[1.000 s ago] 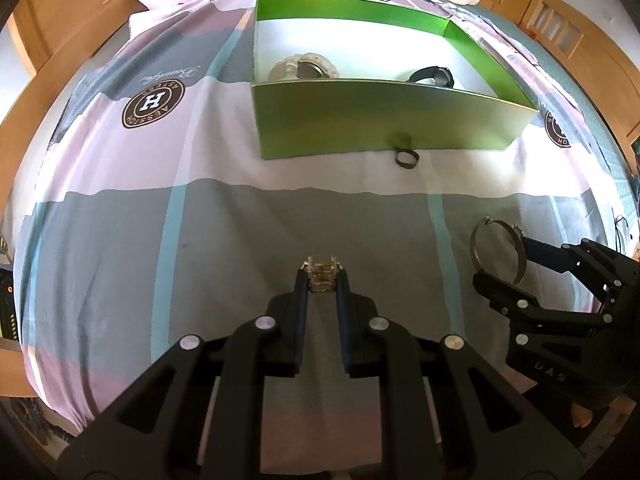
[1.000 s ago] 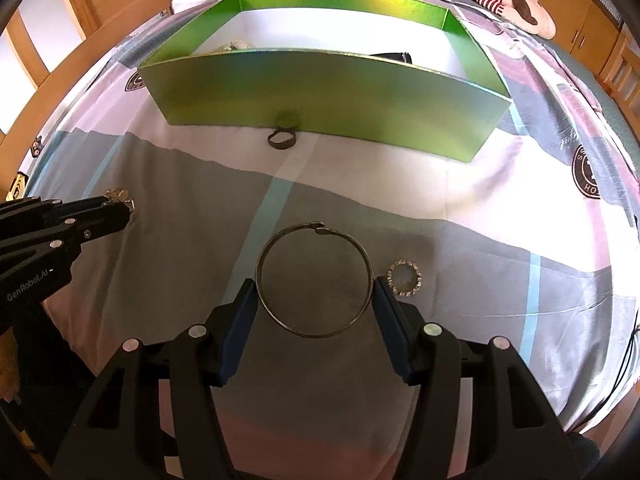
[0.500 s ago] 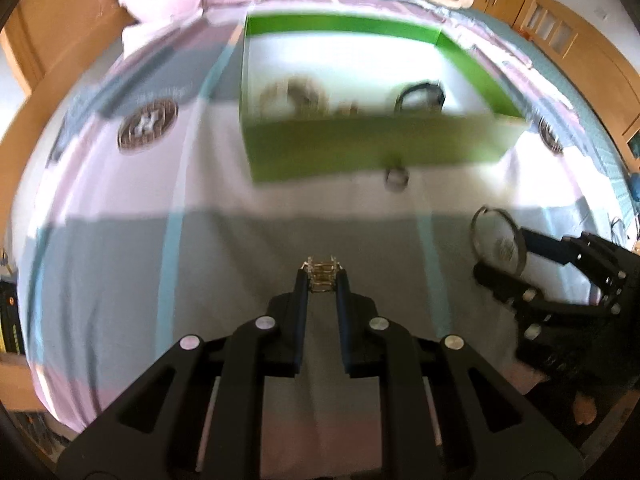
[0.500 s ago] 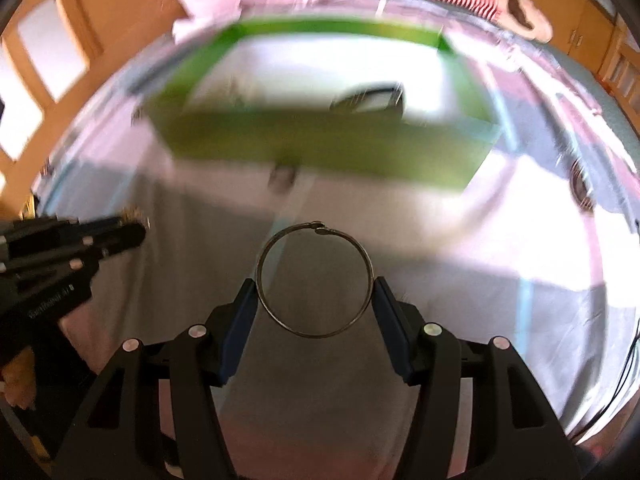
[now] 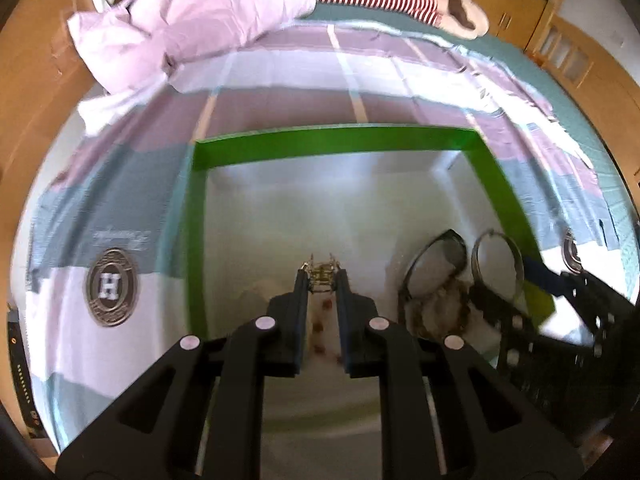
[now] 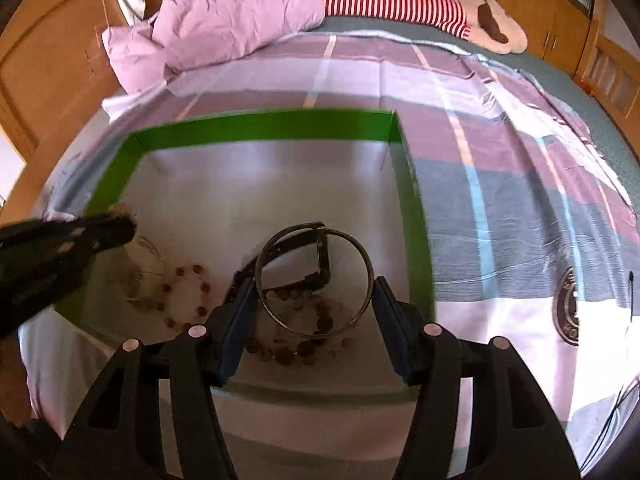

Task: Organize jewelry
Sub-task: 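Drop the flower charm into the box with the left tool while the right drops the bangle, then grasp the small dark ring with the left tool while the right grasps the rhinestone ring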

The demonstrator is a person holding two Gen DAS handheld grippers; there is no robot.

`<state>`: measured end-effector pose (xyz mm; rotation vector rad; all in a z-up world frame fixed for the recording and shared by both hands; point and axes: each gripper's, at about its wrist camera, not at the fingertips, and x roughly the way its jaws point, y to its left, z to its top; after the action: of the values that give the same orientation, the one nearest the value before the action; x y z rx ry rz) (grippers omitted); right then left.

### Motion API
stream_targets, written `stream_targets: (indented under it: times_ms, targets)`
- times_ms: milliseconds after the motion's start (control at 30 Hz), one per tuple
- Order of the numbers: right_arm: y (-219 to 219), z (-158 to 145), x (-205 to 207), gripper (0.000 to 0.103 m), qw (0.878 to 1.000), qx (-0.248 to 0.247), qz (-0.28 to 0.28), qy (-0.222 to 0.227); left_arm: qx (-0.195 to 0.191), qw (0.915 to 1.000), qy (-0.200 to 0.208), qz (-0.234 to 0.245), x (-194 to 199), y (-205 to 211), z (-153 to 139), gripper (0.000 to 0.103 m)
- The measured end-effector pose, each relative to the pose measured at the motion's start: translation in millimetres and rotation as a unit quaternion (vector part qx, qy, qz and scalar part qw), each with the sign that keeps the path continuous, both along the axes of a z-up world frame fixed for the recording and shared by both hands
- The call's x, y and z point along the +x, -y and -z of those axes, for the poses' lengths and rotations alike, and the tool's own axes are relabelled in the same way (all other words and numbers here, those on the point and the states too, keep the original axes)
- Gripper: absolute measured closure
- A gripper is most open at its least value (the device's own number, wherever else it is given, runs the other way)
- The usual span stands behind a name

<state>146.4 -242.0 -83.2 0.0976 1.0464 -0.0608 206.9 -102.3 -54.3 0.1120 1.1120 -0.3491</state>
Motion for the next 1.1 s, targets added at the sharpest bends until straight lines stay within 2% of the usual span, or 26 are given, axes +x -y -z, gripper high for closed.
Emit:
stream_targets:
  times_ms: [67, 133, 167, 233, 267, 367, 433, 467, 533, 600, 667, 867, 1000, 1100]
  targets:
    - [2, 3, 1, 0.043, 1.0, 0.002, 0.0, -0.006, 0.006, 0.9999, -0.011, -0.009, 9, 4, 10, 0.086]
    - [4, -1, -2, 0.034, 1.0, 0.011, -0.002, 0.0, 0.012, 0.9997, -0.014, -0.014, 13, 4, 13, 0.064]
    - [5, -8, -9, 0.032, 1.0, 0.02, -0.004, 0.012, 0.011, 0.9998, -0.008, -0.014, 12, 3, 11, 0.06]
    - [8, -23, -20, 0.021, 0.999, 0.027, -0.005, 0.029, 0.0, 0.9998, 0.014, -0.011, 4, -3, -3, 0.044]
    - [10, -32, -30, 0.021, 0.999, 0.029, -0.004, 0.037, -0.002, 0.9996, 0.024, -0.012, -1, -6, -10, 0.041]
    - [15, -50, -63, 0.021, 0.997, 0.053, -0.01, 0.052, -0.015, 0.999, 0.041, -0.01, -24, -17, -30, 0.041]
    - [17, -50, -84, 0.021, 0.997, 0.057, -0.007, 0.049, -0.033, 0.9985, 0.043, 0.003, -46, -24, -37, 0.044]
    - [19, -44, -97, 0.021, 0.998, 0.053, -0.002, 0.041, -0.041, 0.9983, 0.039, 0.013, -61, -27, -36, 0.045]
    - [18, -27, -113, 0.021, 0.999, 0.045, -0.002, 0.015, -0.052, 0.9978, 0.026, 0.031, -84, -28, -32, 0.059]
    - [13, -4, -128, 0.021, 0.999, 0.042, -0.008, -0.017, -0.057, 0.997, 0.012, 0.051, -104, -24, -23, 0.061]
    - [9, 14, -138, 0.022, 0.998, 0.048, -0.006, -0.041, -0.04, 0.9967, 0.002, 0.07, -116, -12, -6, 0.061]
    - [-5, 30, -148, 0.022, 0.997, 0.055, -0.004, -0.061, -0.002, 0.9974, -0.032, 0.064, -108, 13, 44, 0.061]
    - [-12, 31, -147, 0.022, 0.997, 0.048, -0.013, -0.063, -0.006, 0.9972, -0.059, 0.046, -94, 20, 66, 0.061]
    - [-15, 33, -145, 0.024, 0.997, 0.039, -0.016, -0.059, -0.015, 0.998, -0.054, 0.029, -86, 23, 69, 0.061]
